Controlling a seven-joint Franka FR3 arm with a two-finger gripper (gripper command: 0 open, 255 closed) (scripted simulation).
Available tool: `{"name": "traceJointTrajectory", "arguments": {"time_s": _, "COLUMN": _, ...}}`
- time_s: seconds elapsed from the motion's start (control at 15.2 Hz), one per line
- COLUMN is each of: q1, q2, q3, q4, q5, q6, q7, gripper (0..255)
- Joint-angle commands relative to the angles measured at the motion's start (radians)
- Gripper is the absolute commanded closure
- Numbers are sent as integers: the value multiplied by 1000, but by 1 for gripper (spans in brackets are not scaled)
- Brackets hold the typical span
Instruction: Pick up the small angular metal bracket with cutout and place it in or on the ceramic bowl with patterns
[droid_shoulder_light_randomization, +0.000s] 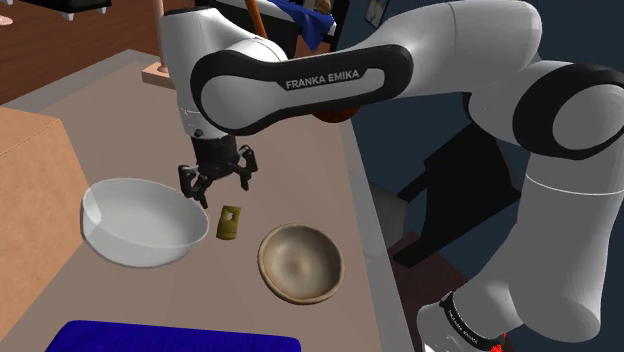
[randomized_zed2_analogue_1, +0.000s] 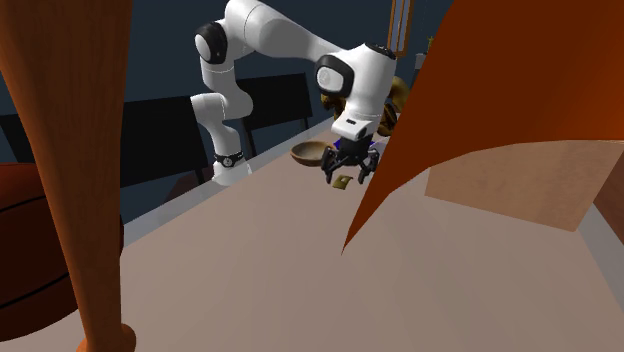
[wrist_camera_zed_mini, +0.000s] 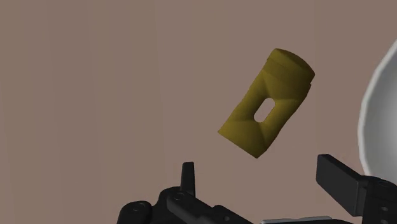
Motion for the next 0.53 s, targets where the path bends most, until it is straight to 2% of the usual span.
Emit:
{"name": "traceJointTrajectory", "arguments": {"time_s": 0.0, "q1": 0, "q2": 4, "q3": 3, "q4": -4, "q5": 6, "q6": 3, "q7": -2, "gripper": 0}}
{"name": "traceJointTrajectory", "arguments": {"time_s": 0.26, "q1": 0, "q2": 4, "q3": 3, "q4": -4, "q5": 6, "q6": 3, "q7": -2, "gripper": 0}}
{"name": "traceJointTrajectory", "arguments": {"time_s": 0.33, "q1": 0, "q2": 4, "q3": 3, "q4": -3, "q5": 6, "q6": 2, "q7": -1, "gripper": 255}}
{"name": "traceJointTrajectory", "arguments": {"time_s": 0.46, "q1": -1, "q2": 2, "q3": 3, "q4": -6, "q5": 7, "q6": 4, "q7": -2, "gripper": 255}}
